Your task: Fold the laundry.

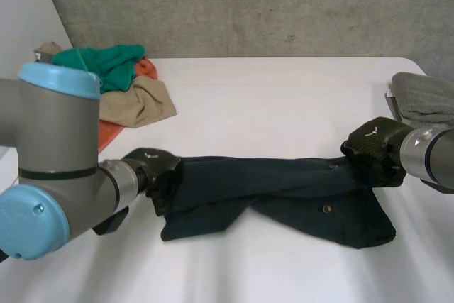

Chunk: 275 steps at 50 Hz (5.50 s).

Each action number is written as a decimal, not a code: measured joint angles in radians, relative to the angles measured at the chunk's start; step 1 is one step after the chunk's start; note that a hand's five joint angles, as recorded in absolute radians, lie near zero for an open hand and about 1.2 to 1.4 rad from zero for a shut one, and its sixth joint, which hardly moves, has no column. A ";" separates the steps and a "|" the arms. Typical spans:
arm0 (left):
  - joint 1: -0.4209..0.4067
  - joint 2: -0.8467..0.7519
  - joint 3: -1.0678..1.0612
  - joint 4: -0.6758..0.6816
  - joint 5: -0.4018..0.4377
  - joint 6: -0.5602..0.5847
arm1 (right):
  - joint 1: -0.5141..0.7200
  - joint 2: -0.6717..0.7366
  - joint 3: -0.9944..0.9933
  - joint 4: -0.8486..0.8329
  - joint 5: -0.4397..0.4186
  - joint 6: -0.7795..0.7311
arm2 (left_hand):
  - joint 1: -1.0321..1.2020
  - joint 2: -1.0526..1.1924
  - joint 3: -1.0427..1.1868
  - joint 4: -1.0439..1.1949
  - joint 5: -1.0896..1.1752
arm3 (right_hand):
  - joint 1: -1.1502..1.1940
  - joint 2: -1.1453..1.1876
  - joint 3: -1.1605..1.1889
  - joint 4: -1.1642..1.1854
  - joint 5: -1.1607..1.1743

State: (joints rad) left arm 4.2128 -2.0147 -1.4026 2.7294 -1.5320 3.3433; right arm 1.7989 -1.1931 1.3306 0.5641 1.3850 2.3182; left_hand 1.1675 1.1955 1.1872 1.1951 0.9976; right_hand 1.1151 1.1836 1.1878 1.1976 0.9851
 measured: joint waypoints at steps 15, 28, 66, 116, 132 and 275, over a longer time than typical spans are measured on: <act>-0.044 0.141 -0.181 0.178 -0.014 -0.040 | -0.017 -0.090 0.113 -0.094 -0.021 -0.024 | -0.738 -0.755 -0.750 -0.767 -0.743 | 0.000 0.000 0.000 0.000 0.000; -0.163 0.101 -0.242 0.286 -0.115 0.052 | -0.022 -0.113 0.174 -0.174 -0.023 -0.016 | -0.879 -0.907 -0.906 -0.915 -0.903 | 0.000 0.000 0.000 0.000 0.000; -0.097 0.262 -0.016 0.209 -0.036 0.015 | 0.005 -0.277 -0.012 -0.020 -0.127 -0.028 | -0.769 -0.790 -0.776 -0.797 -0.775 | 0.000 0.000 0.002 0.001 0.018; -0.228 -0.139 -0.003 0.315 -0.197 -0.011 | 0.016 -0.151 0.013 -0.168 -0.088 -0.004 | -0.042 -0.003 -0.010 -0.007 -0.005 | 0.000 0.000 0.002 0.001 0.025; -0.086 -0.157 0.476 0.678 -0.141 0.196 | 0.043 0.013 -0.252 -0.565 0.027 0.215 | -0.029 0.001 -0.006 -0.001 -0.004 | 0.000 0.002 0.002 0.002 0.030; 0.034 -0.251 0.357 0.057 -0.044 0.100 | 0.150 0.275 -0.476 -0.285 -0.131 0.254 | -0.953 -0.986 -0.976 -0.991 -0.948 | -0.042 -0.012 -0.001 -0.002 -0.020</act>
State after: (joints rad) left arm 4.2470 -2.2657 -1.0455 2.7861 -1.5765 3.4435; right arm 1.9492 -0.9180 0.8548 0.2794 1.2538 2.5717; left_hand 0.2149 0.2100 0.2112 0.2041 0.0495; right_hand 1.0731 1.1718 1.1868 1.1953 0.9646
